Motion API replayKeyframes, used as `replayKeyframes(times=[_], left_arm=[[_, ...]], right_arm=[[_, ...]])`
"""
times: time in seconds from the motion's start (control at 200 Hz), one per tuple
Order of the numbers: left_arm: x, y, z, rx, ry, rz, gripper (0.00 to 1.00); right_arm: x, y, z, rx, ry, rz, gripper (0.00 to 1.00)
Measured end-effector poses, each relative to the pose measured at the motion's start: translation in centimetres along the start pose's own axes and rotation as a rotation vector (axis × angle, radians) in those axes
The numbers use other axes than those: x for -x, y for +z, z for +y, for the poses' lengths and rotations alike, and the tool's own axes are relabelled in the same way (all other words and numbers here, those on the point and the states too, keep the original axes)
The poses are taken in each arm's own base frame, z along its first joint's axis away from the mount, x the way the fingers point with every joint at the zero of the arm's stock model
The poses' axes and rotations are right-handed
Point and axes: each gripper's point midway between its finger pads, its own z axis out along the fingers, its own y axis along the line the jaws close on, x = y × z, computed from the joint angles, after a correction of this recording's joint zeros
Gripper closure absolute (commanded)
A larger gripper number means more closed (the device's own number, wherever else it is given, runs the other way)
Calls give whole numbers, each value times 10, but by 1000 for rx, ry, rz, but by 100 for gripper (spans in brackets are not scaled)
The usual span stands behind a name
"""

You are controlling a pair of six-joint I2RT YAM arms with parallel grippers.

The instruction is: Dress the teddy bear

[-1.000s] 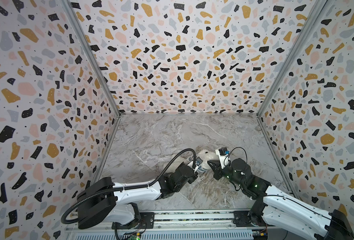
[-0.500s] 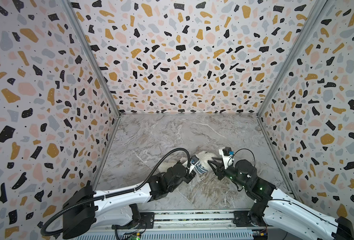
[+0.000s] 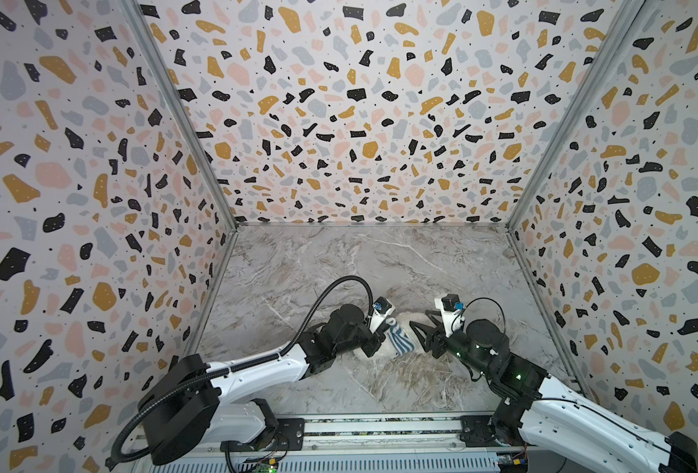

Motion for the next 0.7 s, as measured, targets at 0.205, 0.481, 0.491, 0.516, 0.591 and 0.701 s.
replayKeyframes(times=[0.205, 0.481, 0.491, 0.516, 0.591, 0.701], left_arm=[[13, 35, 18, 6, -13, 7, 100], [2, 65, 40, 40, -33, 12, 94], [3, 66, 41, 42, -35, 11, 92], [3, 67, 44, 52, -37, 8, 89], [6, 69, 54, 78, -47, 4, 72], [13, 68, 67, 137, -67, -2, 55]], right_arm=[[-35, 20, -44, -110, 42, 91, 39], [-62, 48, -97, -171, 123, 157, 46], [-64, 49, -98, -169, 125, 162, 46], [-67, 51, -100, -168, 129, 171, 47], [-75, 58, -101, -153, 135, 193, 48], [-76, 65, -97, -117, 135, 191, 49]])
